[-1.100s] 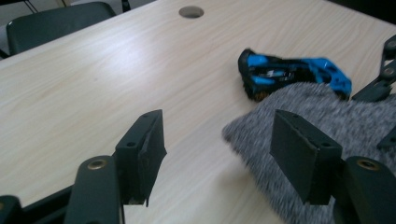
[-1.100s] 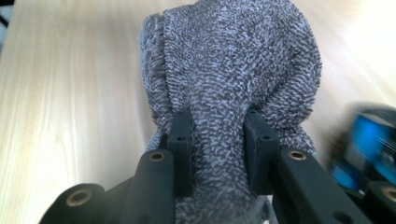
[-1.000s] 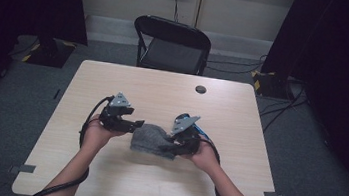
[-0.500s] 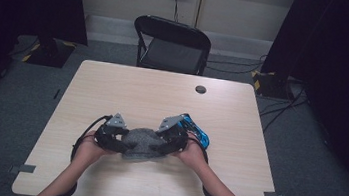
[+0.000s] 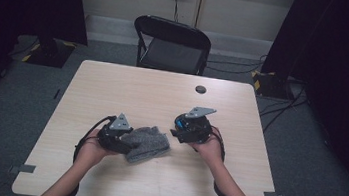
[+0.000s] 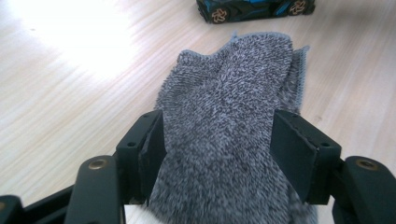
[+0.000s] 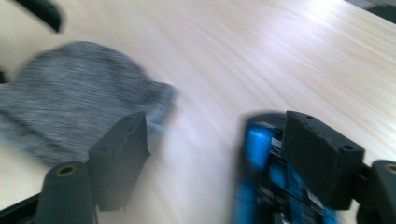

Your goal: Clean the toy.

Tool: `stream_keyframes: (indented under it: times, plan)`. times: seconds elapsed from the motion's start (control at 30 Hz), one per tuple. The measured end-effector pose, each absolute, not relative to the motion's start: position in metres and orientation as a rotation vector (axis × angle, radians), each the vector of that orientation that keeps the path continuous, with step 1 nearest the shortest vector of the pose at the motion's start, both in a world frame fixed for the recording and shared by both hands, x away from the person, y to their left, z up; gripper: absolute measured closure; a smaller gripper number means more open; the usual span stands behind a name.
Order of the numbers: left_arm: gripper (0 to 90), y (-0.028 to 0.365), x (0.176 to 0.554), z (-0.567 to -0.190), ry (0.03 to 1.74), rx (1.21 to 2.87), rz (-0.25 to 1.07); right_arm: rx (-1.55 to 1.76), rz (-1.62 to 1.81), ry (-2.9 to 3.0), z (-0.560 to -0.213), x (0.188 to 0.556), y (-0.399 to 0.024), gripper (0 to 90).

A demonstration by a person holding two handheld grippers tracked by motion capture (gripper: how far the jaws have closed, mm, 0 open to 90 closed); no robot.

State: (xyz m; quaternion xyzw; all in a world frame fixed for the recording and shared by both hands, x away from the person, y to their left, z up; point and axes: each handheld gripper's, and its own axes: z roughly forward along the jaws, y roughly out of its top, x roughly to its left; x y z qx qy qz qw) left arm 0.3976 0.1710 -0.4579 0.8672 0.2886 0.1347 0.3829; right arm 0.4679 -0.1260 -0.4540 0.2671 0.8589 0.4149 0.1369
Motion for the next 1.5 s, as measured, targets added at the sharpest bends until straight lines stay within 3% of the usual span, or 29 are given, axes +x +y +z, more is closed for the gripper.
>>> stream_keyframes:
  times: [0.53,1.5]
  plan:
    - [34.6,0.161,0.408,-0.481,0.753,2.271,0.325,1.005,0.990,2.485,-0.478,0.502,-0.137,14.3]
    - [35.6,0.161,0.403,-0.489,0.797,2.265,0.331,1.056,0.901,2.540,-0.493,0.515,-0.121,16.6]
